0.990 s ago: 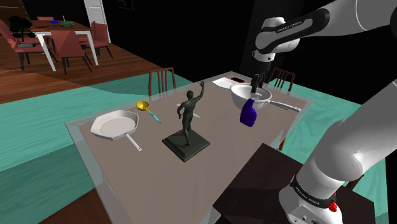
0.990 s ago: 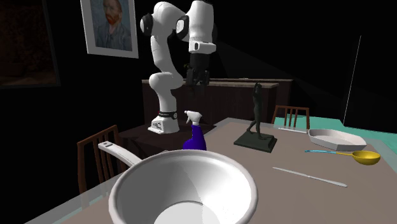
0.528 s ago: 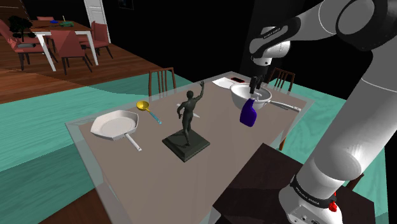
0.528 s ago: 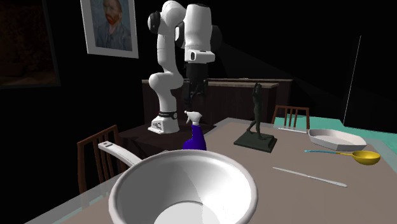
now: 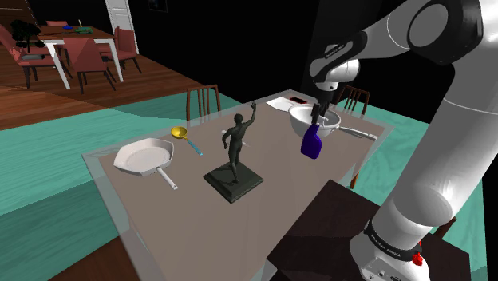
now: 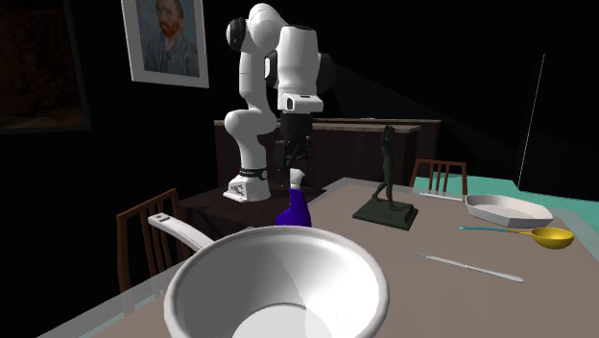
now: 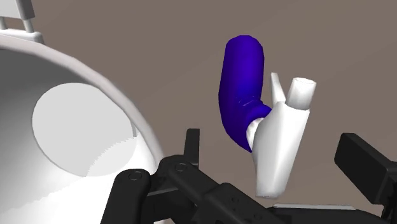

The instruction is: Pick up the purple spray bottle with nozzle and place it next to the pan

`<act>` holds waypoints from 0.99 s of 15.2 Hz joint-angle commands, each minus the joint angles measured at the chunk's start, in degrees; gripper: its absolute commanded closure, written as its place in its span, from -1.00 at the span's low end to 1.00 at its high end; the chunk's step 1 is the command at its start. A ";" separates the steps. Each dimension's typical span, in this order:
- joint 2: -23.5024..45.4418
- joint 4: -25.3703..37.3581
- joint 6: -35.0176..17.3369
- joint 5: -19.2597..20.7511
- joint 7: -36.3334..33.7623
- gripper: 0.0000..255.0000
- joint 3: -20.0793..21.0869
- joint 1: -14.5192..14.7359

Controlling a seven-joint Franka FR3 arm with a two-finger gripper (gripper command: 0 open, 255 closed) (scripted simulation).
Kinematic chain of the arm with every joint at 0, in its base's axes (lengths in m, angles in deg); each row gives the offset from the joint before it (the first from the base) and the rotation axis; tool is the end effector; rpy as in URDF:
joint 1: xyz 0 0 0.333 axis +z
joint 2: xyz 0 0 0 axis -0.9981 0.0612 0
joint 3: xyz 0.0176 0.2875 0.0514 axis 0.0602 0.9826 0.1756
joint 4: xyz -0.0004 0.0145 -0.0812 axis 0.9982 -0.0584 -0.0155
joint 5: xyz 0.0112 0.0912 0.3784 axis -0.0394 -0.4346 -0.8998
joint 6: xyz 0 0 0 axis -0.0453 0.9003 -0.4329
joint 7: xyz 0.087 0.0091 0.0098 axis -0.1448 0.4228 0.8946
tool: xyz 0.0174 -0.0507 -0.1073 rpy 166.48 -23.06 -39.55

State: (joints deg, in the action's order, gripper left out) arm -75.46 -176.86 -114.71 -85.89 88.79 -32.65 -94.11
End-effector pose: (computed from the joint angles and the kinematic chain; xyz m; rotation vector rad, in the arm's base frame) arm 0.4198 -0.3420 0.3370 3.1364 0.0549 -0.0519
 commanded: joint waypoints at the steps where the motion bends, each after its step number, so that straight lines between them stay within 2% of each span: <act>1: 0.10 -0.23 -0.34 -0.07 0.06 -1.00 0.00 -0.02; 6: 0.10 -0.23 -0.34 -0.07 0.06 -1.00 0.00 -0.02; 7: 0.10 -0.23 -0.33 -0.07 0.06 1.00 0.00 -0.02; 15: 0.10 -0.22 -0.33 -0.07 0.07 1.00 0.00 -0.02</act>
State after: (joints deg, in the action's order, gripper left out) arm -75.37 -177.07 -115.04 -85.97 88.85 -32.65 -94.13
